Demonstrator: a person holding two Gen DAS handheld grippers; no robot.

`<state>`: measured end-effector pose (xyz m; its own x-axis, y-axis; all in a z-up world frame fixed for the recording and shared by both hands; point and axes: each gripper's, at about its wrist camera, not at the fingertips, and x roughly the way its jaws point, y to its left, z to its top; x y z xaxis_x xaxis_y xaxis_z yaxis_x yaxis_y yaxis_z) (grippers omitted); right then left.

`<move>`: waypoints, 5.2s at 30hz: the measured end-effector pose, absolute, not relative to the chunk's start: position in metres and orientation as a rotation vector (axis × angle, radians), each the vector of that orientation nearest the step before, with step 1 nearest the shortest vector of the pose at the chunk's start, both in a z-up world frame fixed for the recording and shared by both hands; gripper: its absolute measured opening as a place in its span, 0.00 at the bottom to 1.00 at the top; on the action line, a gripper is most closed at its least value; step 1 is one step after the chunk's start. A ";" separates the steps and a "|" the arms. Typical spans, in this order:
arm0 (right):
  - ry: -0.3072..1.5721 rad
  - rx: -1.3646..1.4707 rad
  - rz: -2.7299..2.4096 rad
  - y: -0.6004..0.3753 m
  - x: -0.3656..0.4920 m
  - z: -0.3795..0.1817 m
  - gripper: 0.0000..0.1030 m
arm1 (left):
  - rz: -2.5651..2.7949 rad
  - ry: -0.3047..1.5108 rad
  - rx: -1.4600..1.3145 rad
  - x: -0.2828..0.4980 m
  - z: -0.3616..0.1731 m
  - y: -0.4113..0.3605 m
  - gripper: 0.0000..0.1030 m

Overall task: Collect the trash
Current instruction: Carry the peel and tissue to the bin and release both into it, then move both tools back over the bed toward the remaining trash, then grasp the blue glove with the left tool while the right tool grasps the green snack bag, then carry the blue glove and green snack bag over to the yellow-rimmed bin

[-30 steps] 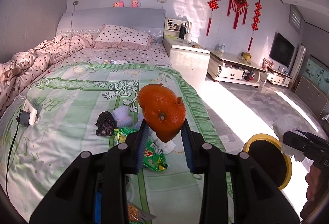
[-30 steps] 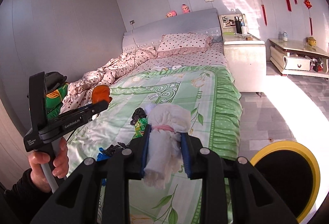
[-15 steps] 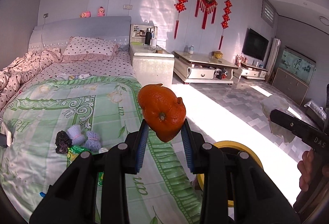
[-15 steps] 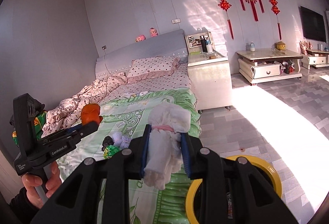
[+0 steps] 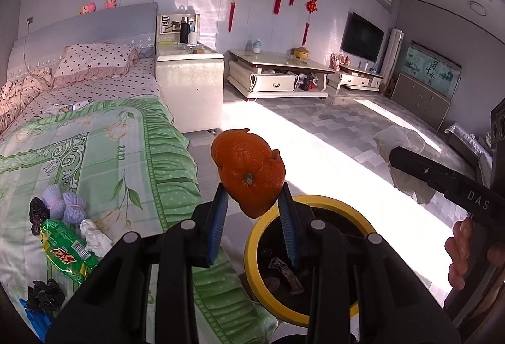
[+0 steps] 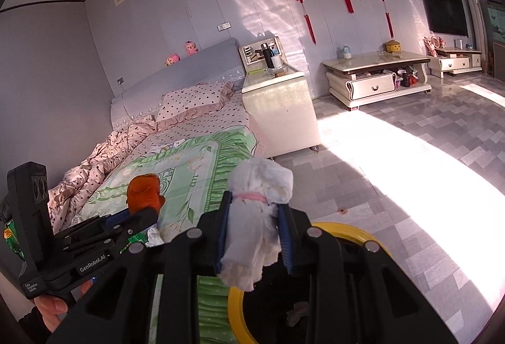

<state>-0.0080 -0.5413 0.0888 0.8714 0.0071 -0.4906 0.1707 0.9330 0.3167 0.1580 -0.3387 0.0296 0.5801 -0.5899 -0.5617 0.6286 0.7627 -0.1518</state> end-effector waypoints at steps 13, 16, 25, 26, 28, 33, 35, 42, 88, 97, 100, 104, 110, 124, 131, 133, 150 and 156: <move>0.633 0.453 -0.151 -0.584 0.011 0.020 0.25 | -0.767 0.782 0.114 0.169 -0.053 -0.396 0.31; 0.658 0.464 -0.159 -0.589 0.015 0.009 0.25 | -0.775 0.810 0.113 0.172 -0.066 -0.402 0.31; 0.662 0.483 -0.180 -0.597 0.015 0.001 0.26 | -0.800 0.812 0.105 0.174 -0.072 -0.407 0.31; 0.661 0.485 -0.182 -0.598 0.015 0.001 0.26 | -0.803 0.810 0.105 0.173 -0.071 -0.407 0.31; 0.660 0.488 -0.189 -0.600 0.011 0.002 0.26 | -0.805 0.805 0.104 0.170 -0.069 -0.407 0.35; 0.666 0.505 -0.215 -0.604 0.007 0.000 0.39 | -0.805 0.786 0.101 0.163 -0.066 -0.401 0.51; 0.667 0.508 -0.227 -0.604 0.005 0.000 0.39 | -0.799 0.785 0.097 0.162 -0.065 -0.396 0.54; 0.674 0.508 -0.256 -0.601 0.000 0.000 0.47 | -0.746 0.773 0.066 0.164 -0.061 -0.367 0.72; 0.764 0.071 0.317 -0.245 0.141 0.023 0.57 | -0.091 0.755 -0.079 0.175 -0.070 0.035 0.85; 0.829 -0.039 0.353 -0.184 0.175 -0.017 0.57 | -0.065 0.809 -0.119 0.167 -0.111 0.068 0.85; 0.842 -0.077 0.338 -0.172 0.187 -0.029 0.57 | -0.071 0.830 -0.139 0.167 -0.123 0.074 0.85; 0.849 -0.133 0.327 -0.157 0.204 -0.043 0.57 | -0.082 0.863 -0.153 0.170 -0.140 0.074 0.85; 0.868 -0.202 0.324 -0.140 0.222 -0.063 0.57 | -0.092 0.923 -0.204 0.181 -0.164 0.077 0.79; 0.915 -0.163 0.345 -0.142 0.241 -0.085 0.16 | -0.140 0.928 -0.207 0.189 -0.179 0.074 0.25; 0.893 -0.144 0.339 -0.148 0.236 -0.073 0.01 | -0.144 0.919 -0.227 0.184 -0.171 0.081 0.19; 0.882 -0.143 0.339 -0.150 0.232 -0.067 0.01 | -0.141 0.909 -0.222 0.181 -0.167 0.081 0.18; 0.754 -0.097 0.323 -0.182 0.180 0.000 0.01 | -0.121 0.791 -0.203 0.149 -0.112 0.092 0.17; 0.685 -0.073 0.311 -0.202 0.154 0.035 0.01 | -0.122 0.730 -0.190 0.138 -0.081 0.090 0.17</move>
<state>0.1538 -0.2022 0.0350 0.7302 0.2581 -0.6327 -0.3060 0.9514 0.0350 0.1376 0.0896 -0.0813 0.7391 -0.1763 -0.6501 0.0443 0.9758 -0.2143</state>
